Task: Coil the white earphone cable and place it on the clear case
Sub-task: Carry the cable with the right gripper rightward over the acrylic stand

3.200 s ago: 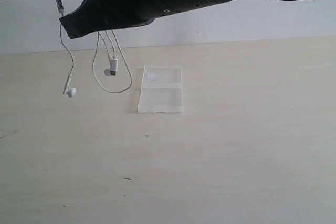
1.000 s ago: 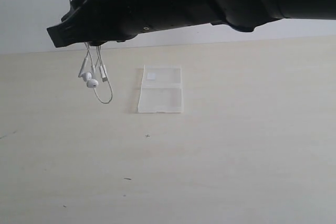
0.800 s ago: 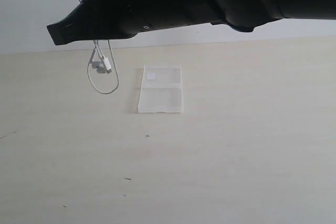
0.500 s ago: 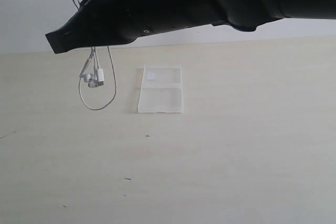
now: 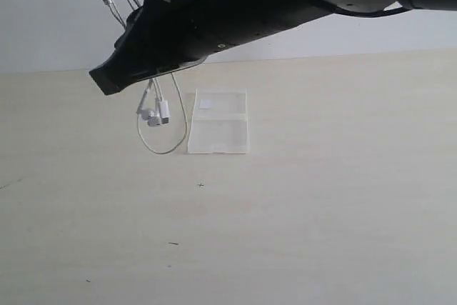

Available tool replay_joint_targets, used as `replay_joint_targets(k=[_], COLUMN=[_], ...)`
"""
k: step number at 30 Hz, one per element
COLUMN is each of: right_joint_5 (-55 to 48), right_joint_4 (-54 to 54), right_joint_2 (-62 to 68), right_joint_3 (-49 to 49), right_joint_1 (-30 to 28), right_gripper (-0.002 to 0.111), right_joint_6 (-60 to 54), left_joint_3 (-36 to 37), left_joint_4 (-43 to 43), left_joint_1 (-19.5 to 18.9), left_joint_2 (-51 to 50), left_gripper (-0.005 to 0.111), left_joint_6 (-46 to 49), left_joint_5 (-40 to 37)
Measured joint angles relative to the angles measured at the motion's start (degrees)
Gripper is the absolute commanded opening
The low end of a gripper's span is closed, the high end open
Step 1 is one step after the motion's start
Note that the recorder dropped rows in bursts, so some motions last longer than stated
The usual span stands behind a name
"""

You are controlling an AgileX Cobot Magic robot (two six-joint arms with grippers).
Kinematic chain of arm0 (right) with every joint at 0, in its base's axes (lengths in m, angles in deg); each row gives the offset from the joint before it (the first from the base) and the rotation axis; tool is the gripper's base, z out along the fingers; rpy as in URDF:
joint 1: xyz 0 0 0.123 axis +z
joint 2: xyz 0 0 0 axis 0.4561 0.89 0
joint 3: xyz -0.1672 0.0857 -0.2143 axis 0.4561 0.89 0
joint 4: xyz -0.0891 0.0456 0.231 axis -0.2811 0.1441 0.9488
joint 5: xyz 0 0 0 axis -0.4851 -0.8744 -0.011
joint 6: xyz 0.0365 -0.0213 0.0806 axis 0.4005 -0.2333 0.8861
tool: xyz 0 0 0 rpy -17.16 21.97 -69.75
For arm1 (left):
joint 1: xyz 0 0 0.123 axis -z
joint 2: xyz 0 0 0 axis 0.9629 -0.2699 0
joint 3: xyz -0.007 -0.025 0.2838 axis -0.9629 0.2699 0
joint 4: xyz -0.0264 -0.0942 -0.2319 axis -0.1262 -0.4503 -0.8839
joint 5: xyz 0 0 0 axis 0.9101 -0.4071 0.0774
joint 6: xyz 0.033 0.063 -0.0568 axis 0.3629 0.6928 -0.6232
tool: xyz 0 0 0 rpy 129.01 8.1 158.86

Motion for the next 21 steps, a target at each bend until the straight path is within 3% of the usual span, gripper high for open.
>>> replay_joint_targets(k=[21], right_joint_5=[-7.84], right_joint_4=[-23.8], right_joint_2=[-8.56], right_joint_3=[0.0], right_joint_1=[0.0], right_gripper=[0.0], right_joint_6=[14.61], left_joint_3=[-0.09], left_joint_4=[5.4], left_joint_1=[0.0], left_joint_2=[0.0], left_gripper=[0.0], left_joint_6=[-0.25], left_joint_5=[-10.5])
